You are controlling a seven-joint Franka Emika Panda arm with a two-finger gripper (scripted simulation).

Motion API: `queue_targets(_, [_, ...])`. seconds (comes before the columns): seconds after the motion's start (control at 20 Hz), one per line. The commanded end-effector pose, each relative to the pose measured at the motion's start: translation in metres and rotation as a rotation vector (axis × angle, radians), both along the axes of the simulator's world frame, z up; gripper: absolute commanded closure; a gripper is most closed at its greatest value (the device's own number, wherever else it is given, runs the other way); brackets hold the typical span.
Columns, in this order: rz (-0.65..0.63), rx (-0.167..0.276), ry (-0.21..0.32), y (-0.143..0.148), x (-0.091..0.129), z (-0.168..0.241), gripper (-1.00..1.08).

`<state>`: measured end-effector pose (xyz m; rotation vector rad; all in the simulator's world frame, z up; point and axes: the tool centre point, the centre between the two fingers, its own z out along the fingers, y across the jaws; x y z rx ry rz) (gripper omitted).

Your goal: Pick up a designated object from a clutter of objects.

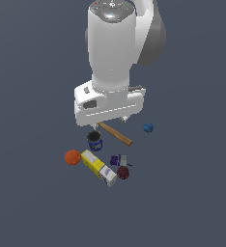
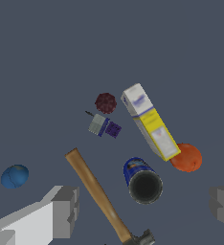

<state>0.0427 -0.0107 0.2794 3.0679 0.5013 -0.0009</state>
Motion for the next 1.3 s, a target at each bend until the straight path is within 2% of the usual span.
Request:
queue_targets(0.0, [0.075, -0.002, 0.003, 0.003, 0.009, -0.013, -0.92])
queue_targets(0.65, [0.462, -0.002, 0.018, 0.022, 0.047, -0.083, -0.92])
queue_targets(1.25, [0.811, 0.013, 0.024, 0.042, 0.072, -0.154, -0.92])
